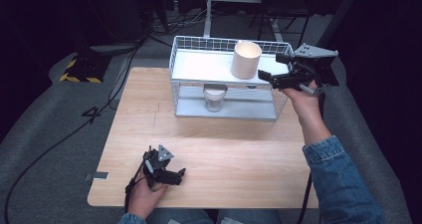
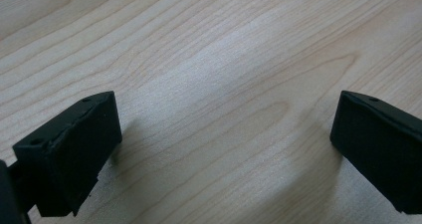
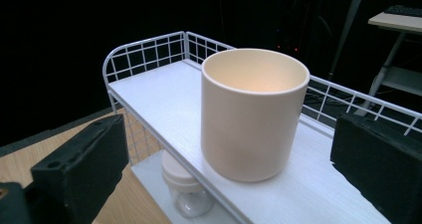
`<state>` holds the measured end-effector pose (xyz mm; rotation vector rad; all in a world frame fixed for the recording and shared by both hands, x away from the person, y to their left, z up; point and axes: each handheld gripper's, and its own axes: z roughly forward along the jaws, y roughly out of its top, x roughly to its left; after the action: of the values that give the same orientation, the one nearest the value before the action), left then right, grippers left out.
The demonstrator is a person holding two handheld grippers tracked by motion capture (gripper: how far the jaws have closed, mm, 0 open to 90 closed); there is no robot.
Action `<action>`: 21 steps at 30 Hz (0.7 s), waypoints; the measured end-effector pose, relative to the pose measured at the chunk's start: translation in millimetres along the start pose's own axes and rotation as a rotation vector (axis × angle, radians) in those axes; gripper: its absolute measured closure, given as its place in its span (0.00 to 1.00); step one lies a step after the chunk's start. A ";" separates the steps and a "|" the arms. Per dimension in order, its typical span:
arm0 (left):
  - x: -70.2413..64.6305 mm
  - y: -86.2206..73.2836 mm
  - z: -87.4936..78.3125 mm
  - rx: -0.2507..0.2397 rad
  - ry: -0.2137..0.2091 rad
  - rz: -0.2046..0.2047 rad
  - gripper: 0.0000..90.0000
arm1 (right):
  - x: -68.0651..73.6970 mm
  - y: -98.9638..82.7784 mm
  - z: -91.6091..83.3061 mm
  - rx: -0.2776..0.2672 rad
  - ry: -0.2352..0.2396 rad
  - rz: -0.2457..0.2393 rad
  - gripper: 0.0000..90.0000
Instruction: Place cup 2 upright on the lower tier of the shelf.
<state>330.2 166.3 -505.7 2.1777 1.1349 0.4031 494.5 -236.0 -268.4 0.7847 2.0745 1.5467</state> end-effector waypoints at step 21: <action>4.2 3.8 3.4 -0.001 -0.004 0.002 0.00 | 22.3 -37.1 -67.7 0.098 0.029 -0.029 0.03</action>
<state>336.8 166.8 -505.8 2.1784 1.1295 0.3998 427.7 -277.4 -285.1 0.7681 2.1872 1.4581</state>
